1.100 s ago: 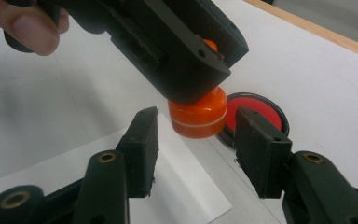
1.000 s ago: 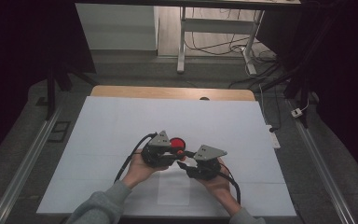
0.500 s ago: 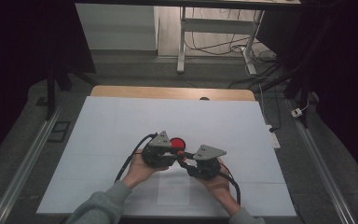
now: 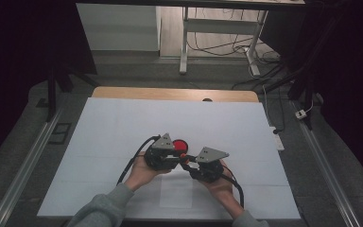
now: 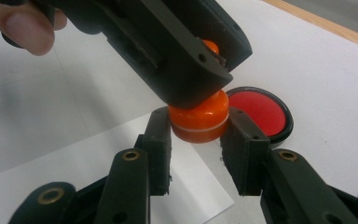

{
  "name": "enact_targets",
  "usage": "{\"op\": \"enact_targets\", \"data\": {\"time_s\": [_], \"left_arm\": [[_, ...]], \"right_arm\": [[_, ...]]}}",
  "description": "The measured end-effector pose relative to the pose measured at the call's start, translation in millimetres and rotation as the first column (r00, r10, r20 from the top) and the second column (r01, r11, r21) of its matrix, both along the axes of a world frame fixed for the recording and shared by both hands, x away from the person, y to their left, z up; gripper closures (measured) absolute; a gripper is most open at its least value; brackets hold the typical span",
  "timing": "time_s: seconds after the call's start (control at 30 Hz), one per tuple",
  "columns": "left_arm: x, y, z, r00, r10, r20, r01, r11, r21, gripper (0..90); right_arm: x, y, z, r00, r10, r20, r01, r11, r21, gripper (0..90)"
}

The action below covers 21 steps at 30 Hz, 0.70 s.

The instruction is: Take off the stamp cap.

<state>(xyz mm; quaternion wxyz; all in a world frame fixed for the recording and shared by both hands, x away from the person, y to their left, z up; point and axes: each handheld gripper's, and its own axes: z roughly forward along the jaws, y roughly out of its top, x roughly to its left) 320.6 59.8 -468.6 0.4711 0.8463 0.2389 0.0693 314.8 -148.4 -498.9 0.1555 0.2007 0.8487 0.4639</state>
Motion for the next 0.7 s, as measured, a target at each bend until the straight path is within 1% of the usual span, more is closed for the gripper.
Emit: {"op": "enact_targets", "data": {"time_s": [0.1,0.17,0.43,0.63,0.7], "left_arm": [[0.0,0.2,0.2,1.0000,0.000,0.001,0.000,1.0000,-0.001,72.3],[-0.1,0.0,0.1,1.0000,0.001,0.001,-0.001,1.0000,0.000,72.3],[-1.2,-0.6,0.3,0.9999,0.001,0.013,-0.001,1.0000,0.005,72.4],[-1.7,-0.6,0.4,0.9999,0.001,0.017,-0.001,1.0000,0.006,72.5],[-2.0,-0.4,0.7,0.9998,-0.001,0.020,0.001,1.0000,0.006,72.6]], "right_arm": [[-0.4,0.0,0.1,1.0000,-0.003,-0.001,0.003,1.000,0.007,64.1],[-0.3,-0.1,0.3,1.0000,0.000,0.004,0.000,1.000,-0.002,64.3],[-1.0,0.3,0.4,1.0000,-0.004,0.009,0.004,1.000,-0.007,64.8],[-1.7,0.7,0.1,0.9999,-0.006,0.011,0.006,1.000,-0.005,65.0],[-1.7,0.5,0.2,1.0000,-0.007,0.005,0.007,1.000,-0.004,65.1]]}}
